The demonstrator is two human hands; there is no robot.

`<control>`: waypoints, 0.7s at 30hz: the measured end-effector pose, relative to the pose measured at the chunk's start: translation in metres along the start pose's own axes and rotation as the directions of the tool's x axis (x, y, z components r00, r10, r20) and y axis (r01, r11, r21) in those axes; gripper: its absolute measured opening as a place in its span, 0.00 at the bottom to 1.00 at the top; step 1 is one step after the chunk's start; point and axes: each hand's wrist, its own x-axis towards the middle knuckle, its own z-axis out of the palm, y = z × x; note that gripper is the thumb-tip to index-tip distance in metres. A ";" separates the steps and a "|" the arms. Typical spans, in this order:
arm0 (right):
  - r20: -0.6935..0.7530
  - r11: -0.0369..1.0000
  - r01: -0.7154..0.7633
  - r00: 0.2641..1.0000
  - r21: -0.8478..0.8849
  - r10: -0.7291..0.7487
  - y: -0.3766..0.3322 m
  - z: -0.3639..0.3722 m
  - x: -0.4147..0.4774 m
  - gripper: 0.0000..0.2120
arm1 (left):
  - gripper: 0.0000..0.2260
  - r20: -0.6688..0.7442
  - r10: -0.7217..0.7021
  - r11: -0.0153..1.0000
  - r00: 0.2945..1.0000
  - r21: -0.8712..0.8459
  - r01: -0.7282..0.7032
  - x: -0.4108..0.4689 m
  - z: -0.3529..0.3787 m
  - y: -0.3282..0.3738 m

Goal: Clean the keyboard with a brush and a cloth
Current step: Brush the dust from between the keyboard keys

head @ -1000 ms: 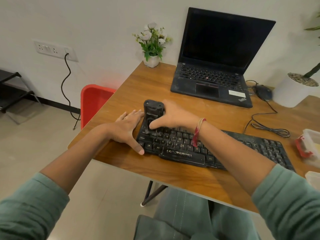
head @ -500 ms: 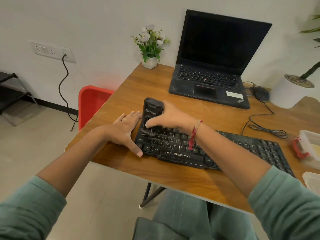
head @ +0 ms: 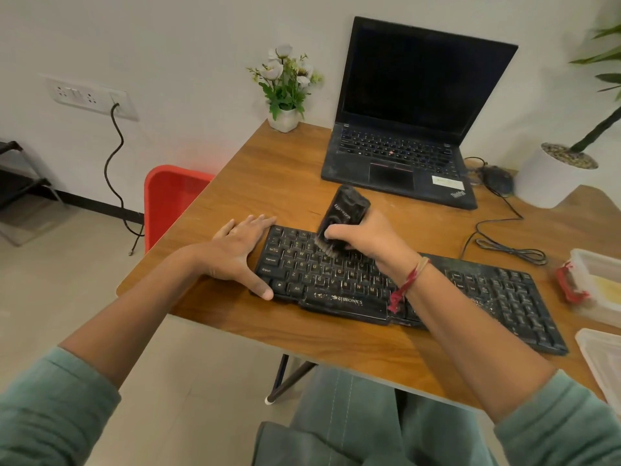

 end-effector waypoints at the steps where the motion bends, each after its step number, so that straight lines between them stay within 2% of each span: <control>1: 0.052 1.000 -0.008 0.999 -0.012 0.009 0.001 0.005 -0.002 0.13 | 0.68 0.006 -0.004 1.000 1.000 0.012 0.003 0.000 0.000 0.000; 4: 0.166 0.993 -0.008 0.986 -0.114 0.027 -0.002 0.008 -0.004 0.13 | 0.68 0.017 -0.006 1.000 1.000 0.029 0.005 -0.001 -0.001 0.002; 6: 0.070 0.970 0.020 0.998 -0.241 -0.003 -0.011 0.000 -0.001 0.11 | 0.68 0.025 -0.007 0.999 1.000 0.040 0.006 -0.002 -0.002 0.003; 8: -0.084 0.845 0.057 0.989 -0.531 -0.119 -0.016 -0.006 0.005 0.13 | 0.67 0.032 -0.010 0.999 0.999 0.050 0.008 -0.002 -0.002 0.003; 9: -0.099 0.791 0.074 0.981 -0.607 -0.167 -0.017 -0.004 0.005 0.14 | 0.67 0.032 -0.012 0.999 0.999 0.052 0.010 -0.001 -0.002 0.002; 10: -0.063 0.785 0.094 0.984 -0.613 -0.167 -0.017 0.002 0.003 0.14 | 0.67 0.029 -0.013 0.999 0.999 0.051 0.012 0.000 -0.002 0.002; 11: 0.011 0.821 0.116 0.991 -0.559 -0.133 -0.015 0.010 0.000 0.13 | 0.66 0.023 -0.013 0.999 1.000 0.047 0.012 0.000 -0.001 0.001; 13: 0.158 0.939 0.082 0.987 -0.335 -0.029 -0.012 0.019 -0.007 0.12 | 0.66 0.010 -0.010 0.999 1.000 0.036 0.010 0.001 -0.001 0.001; 15: 0.172 0.986 -0.012 0.984 -0.167 0.041 -0.010 0.011 -0.001 0.15 | 0.65 0.005 -0.006 1.000 1.000 0.025 0.006 0.001 0.000 0.002; 16: 0.115 0.986 -0.034 0.992 -0.164 0.053 -0.010 0.005 0.003 0.16 | 0.65 0.004 -0.005 1.000 1.000 0.022 0.005 0.000 0.000 0.002; 17: 0.013 0.968 -0.028 0.999 -0.250 0.032 -0.010 -0.001 0.009 0.16 | 0.65 0.005 -0.005 1.000 1.000 0.020 0.005 0.000 0.000 0.002; 19: -0.124 0.829 0.026 0.986 -0.559 -0.115 -0.012 -0.009 0.014 0.12 | 0.65 0.004 -0.004 1.000 1.000 0.022 0.004 0.000 0.000 0.002; 20: -0.110 0.764 0.070 0.977 -0.641 -0.182 -0.015 -0.006 0.010 0.12 | 0.65 0.006 -0.006 1.000 1.000 0.023 0.006 0.000 0.000 0.001; 21: -0.065 0.751 0.109 0.978 -0.651 -0.199 -0.015 -0.001 0.006 0.13 | 0.65 0.008 -0.006 1.000 1.000 0.027 0.006 0.000 0.000 0.001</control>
